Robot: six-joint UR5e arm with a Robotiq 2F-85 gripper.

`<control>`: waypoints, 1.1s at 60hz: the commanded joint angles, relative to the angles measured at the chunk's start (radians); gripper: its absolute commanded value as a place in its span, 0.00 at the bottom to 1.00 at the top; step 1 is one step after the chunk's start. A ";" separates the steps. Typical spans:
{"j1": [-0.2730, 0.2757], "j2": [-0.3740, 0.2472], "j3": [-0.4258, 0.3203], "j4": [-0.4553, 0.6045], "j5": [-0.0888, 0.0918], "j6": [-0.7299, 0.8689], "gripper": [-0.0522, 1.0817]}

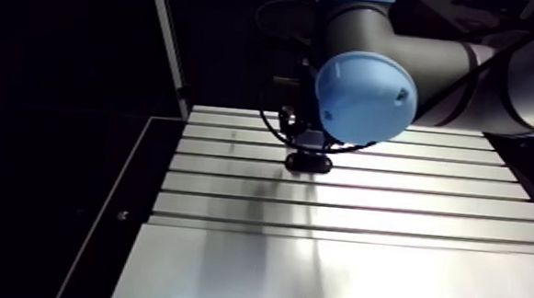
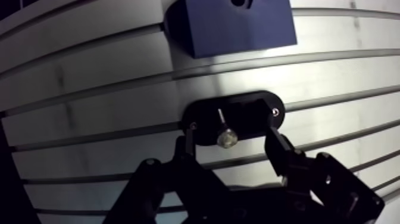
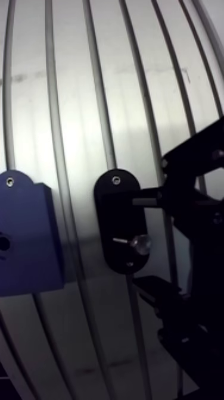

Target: Pick up the M10 bolt and insert it into the hex recess until seated.

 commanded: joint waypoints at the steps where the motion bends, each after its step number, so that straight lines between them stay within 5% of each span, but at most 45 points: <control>1: 0.000 0.007 -0.001 -0.002 0.000 0.000 0.37; 66: 0.001 0.010 -0.001 -0.003 0.000 0.000 0.57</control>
